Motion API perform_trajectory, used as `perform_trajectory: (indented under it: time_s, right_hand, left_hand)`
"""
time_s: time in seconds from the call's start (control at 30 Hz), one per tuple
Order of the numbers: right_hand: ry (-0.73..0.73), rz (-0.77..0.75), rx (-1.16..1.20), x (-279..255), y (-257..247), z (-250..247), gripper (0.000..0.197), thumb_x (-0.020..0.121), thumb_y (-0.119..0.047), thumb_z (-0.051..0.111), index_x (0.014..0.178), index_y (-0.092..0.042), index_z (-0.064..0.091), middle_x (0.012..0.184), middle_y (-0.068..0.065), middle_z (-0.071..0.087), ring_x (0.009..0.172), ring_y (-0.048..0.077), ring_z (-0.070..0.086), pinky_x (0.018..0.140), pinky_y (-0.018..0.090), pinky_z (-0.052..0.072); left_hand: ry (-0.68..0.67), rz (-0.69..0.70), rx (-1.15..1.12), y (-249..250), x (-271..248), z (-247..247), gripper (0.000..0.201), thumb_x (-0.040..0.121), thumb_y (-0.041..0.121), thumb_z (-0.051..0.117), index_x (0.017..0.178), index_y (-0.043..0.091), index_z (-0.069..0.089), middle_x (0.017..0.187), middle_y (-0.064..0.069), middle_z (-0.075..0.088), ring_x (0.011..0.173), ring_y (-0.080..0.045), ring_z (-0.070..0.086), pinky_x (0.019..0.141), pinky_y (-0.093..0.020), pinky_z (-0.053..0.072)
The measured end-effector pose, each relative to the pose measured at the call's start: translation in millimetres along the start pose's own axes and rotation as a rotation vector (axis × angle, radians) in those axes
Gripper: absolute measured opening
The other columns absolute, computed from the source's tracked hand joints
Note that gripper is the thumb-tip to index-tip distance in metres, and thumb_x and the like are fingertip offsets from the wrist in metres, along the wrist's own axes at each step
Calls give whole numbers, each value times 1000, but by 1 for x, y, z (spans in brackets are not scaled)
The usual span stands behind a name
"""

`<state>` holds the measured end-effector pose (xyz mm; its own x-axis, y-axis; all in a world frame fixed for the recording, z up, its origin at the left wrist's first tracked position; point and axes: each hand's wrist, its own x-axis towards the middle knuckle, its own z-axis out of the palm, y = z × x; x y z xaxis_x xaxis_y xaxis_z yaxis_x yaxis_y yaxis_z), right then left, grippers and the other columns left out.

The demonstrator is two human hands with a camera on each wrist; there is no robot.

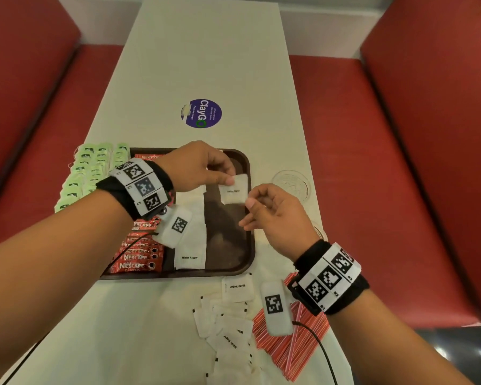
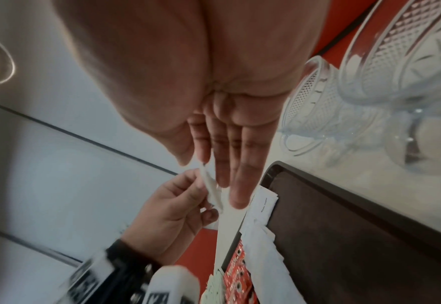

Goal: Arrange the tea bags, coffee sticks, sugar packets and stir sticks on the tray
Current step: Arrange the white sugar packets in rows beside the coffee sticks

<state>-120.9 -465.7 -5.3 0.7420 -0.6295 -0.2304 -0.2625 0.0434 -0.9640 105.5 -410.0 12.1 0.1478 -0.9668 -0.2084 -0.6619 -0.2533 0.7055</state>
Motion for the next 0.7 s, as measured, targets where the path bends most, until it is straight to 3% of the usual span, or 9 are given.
perform_trajectory:
  time_s: [0.07,0.17,0.27,0.47,0.53,0.63,0.7]
  right_hand:
    - [-42,14,-93,-7,6,3,10,98,-18,61,107,-16,59,101,2,68,73,23,73,72,40,62]
    - [-150,-15,-374,-17,13,5,8,96,-26,63,102,-22,63,92,-4,68,75,12,70,74,32,60]
    - [-233,-86,-659,-24,20,6,10,93,-35,65,97,-26,66,89,-12,65,78,4,61,71,21,52]
    - [-356,-101,-835,-37,38,3,14,91,-37,67,95,-23,69,91,-16,62,65,-7,48,61,7,32]
    - [-371,-91,-870,-40,43,3,18,91,-39,68,100,-23,68,98,-14,63,68,-5,49,69,12,36]
    - [-385,-52,-963,-41,49,6,27,91,-43,66,108,-22,66,108,-6,67,92,9,59,85,26,48]
    - [-382,-17,-1035,-41,52,8,31,91,-45,64,109,-20,66,107,-2,67,97,16,60,87,30,50]
  left_hand:
    - [96,-98,75,-21,12,-3,6,87,34,75,83,32,70,81,5,70,82,-16,64,80,-32,50]
    - [203,-215,197,-47,34,1,5,89,32,72,92,27,71,87,7,67,90,-17,63,78,-28,45]
    - [191,-250,283,-59,54,13,13,92,29,70,102,21,74,99,1,70,93,-17,61,79,-26,42]
    - [148,-309,480,-67,75,10,16,93,26,67,107,23,75,113,1,72,105,-22,63,87,-31,49]
    - [118,-336,534,-68,78,7,15,91,27,69,105,25,75,113,2,71,105,-22,63,86,-31,49]
    - [124,-350,598,-64,79,9,23,92,33,66,113,25,70,118,0,68,109,-24,61,93,-37,50]
    - [159,-305,595,-59,81,16,29,95,37,60,119,24,66,121,-4,62,112,-27,58,95,-41,48]
